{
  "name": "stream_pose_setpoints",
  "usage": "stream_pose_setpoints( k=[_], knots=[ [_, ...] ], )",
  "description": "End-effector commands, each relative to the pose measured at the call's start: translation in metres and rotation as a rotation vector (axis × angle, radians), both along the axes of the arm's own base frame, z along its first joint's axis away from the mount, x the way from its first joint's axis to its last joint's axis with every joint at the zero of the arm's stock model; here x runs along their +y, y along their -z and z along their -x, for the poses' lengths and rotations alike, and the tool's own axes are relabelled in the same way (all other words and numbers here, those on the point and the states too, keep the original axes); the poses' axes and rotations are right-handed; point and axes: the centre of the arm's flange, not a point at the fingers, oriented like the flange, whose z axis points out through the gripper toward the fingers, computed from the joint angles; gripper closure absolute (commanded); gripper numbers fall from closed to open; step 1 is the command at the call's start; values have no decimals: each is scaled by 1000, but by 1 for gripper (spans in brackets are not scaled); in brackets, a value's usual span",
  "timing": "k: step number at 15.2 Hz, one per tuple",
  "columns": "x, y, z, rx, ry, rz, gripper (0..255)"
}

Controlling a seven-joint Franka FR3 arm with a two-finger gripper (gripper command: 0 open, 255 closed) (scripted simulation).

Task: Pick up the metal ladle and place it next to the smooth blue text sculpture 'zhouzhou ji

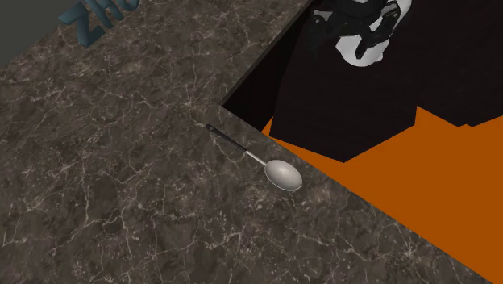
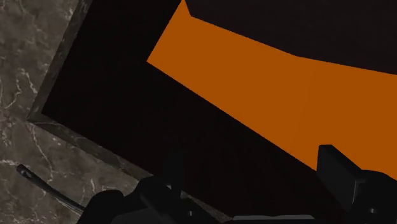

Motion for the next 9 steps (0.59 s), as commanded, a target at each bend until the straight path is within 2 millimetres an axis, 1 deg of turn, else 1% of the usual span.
stream_pose_setpoints(
  k=[1,5,9],
  knots=[
    [-18,10,-14,-14,-96,14,0],
    [-46,32,-48,-39,-272,38,0],
    [-68,51,-88,-64,-449,62,0]
  ],
)
